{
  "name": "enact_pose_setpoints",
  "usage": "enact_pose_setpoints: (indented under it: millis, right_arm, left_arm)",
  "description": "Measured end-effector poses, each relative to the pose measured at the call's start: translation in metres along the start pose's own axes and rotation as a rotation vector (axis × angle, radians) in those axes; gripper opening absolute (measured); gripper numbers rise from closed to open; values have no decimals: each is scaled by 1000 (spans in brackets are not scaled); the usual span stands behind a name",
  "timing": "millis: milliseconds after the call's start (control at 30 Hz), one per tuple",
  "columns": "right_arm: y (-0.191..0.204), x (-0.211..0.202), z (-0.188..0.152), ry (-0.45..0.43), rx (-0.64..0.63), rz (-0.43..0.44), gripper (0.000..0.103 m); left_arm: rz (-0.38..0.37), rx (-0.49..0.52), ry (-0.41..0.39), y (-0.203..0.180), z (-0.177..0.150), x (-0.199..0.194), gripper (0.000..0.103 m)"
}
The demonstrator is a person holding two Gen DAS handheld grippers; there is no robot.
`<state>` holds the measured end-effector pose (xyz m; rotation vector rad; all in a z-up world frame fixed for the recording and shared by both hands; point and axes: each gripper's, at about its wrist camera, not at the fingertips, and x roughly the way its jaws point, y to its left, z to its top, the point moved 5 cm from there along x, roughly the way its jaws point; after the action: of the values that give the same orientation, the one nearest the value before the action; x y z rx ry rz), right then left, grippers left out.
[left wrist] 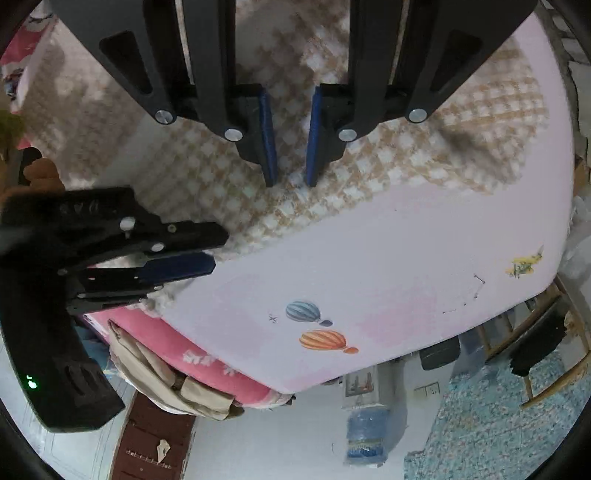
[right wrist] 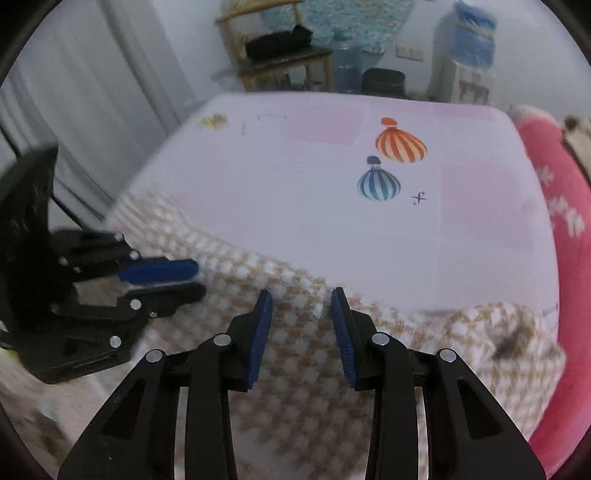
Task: Fold large clothes
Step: 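Lift the coat edge with both tools and fold it over the coat, then open both tools and release the folded edge onto the coat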
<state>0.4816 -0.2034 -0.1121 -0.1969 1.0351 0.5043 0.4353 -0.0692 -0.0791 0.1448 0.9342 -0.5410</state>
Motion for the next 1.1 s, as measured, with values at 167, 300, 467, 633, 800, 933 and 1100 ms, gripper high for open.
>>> enact_pose_setpoints:
  millis: [167, 300, 467, 633, 800, 933, 1100]
  right_arm:
    - [1, -28, -5, -29, 41, 53, 34]
    - [18, -28, -25, 10, -29, 18, 34]
    - [11, -29, -33, 25, 33, 12, 34]
    - [20, -61, -55, -22, -8, -19, 39]
    - [13, -44, -83, 29, 39, -86, 41]
    - [31, -76, -84, -24, 69, -138, 59]
    - [64, -116, -121, -95, 84, -96, 75]
  left_arm:
    - [-38, -6, -13, -1, -4, -25, 16]
    - [-91, 82, -4, -26, -16, -27, 16]
    - [-24, 96, 34, -32, -27, -16, 17]
    - [-50, 77, 23, -31, -40, -47, 25]
    - [-4, 59, 65, -29, -64, -35, 28]
    - [-35, -72, 43, -22, -63, -57, 42]
    - [14, -120, -51, -14, -83, -111, 65]
